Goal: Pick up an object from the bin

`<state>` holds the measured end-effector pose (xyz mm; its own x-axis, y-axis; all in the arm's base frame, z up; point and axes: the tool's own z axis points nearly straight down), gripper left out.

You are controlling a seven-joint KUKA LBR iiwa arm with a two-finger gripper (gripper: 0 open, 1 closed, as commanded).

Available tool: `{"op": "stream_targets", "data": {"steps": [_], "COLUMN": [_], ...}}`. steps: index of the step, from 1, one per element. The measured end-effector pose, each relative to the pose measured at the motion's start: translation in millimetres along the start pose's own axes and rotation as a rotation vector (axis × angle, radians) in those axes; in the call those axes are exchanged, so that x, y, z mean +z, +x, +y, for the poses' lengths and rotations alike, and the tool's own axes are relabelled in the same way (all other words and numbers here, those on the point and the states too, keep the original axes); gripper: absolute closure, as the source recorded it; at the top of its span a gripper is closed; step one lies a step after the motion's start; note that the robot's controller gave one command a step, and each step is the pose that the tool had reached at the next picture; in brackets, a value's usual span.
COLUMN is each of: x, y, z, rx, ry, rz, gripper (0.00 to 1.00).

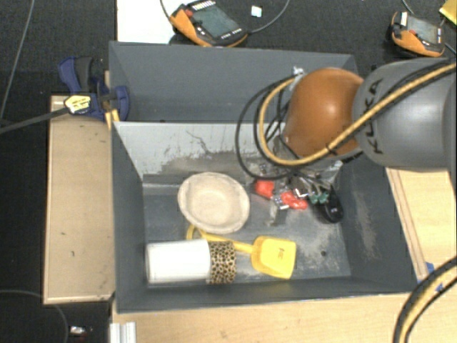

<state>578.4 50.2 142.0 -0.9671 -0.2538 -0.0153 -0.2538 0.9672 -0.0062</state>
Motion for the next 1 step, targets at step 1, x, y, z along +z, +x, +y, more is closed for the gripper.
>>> {"op": "stream_targets", "data": {"steps": [1], "x": [56.6], "y": [1.2], "z": [42.0], "rx": [0.203], "ry": [-0.007], "rz": [0.012], "gripper": [0.0]}}
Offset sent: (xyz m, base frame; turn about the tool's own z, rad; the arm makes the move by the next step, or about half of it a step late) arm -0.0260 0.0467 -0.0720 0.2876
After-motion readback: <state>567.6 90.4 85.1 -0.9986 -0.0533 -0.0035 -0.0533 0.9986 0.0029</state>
